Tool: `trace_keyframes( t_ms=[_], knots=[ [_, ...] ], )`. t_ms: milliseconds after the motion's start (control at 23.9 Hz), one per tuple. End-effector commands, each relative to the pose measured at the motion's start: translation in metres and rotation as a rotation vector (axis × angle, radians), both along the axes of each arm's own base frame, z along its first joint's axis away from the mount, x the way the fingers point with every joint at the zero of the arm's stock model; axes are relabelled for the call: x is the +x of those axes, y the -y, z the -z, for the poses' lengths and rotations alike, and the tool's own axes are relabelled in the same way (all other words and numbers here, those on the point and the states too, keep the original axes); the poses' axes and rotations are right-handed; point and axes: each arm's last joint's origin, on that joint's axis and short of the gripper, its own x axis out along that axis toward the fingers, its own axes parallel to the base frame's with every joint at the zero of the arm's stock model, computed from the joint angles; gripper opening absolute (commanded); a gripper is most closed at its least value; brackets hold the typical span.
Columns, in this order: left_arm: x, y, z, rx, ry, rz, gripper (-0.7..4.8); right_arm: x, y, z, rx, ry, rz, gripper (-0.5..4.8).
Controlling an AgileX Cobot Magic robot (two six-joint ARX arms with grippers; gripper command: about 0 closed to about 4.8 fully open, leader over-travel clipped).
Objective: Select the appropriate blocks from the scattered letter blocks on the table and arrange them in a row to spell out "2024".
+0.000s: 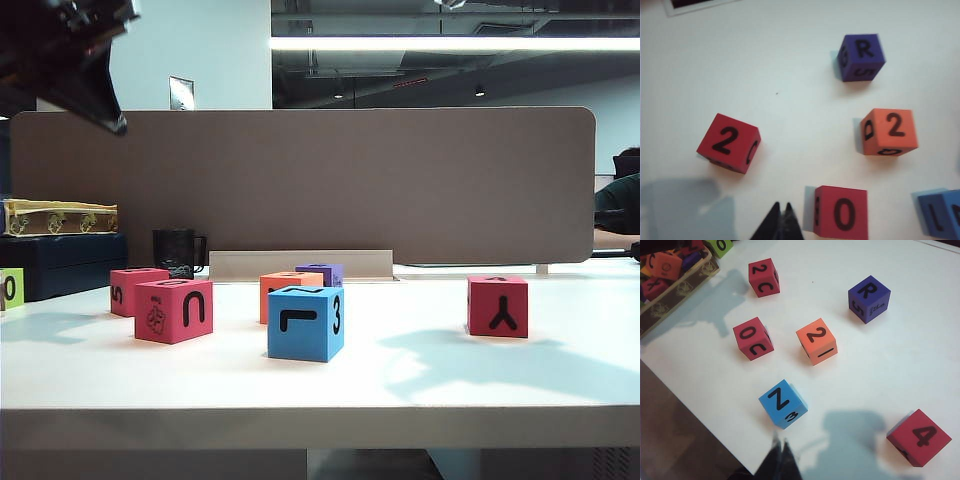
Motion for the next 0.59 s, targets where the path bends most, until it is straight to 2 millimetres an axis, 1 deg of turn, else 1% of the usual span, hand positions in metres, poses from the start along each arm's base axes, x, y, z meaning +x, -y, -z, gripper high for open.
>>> trace_keyframes(
  t_ms=[42, 251, 293, 335, 377, 502, 586],
  knots=[
    [0.009, 0.000, 0.006, 0.013, 0.001, -0.003, -0.06, 0.004, -0.003, 0.002, -0.006, -0.006, -0.011, -0.05],
    [0.026, 0.002, 0.023, 0.014, -0.011, -0.002, 0.00, 0.003, -0.015, 0.006, -0.015, -0.015, -0.052, -0.05],
    [0.030, 0.003, 0.026, 0.014, -0.009, -0.002, 0.09, 0.002, -0.019, 0.006, -0.017, -0.019, -0.065, -0.05],
    [0.037, 0.004, 0.033, 0.014, -0.006, -0.002, 0.61, 0.001, -0.025, 0.007, -0.020, -0.022, -0.086, -0.05],
    [0.044, 0.004, 0.039, 0.016, -0.016, -0.003, 0.95, -0.002, -0.032, 0.009, -0.028, -0.027, -0.111, -0.05],
    [0.053, 0.004, 0.047, 0.054, -0.022, -0.011, 1.06, -0.006, -0.039, 0.010, -0.033, -0.035, -0.142, -0.05],
    [0.058, 0.004, 0.050, 0.084, -0.017, -0.009, 1.46, -0.010, -0.044, 0.011, -0.041, -0.032, -0.157, -0.05]
  ],
)
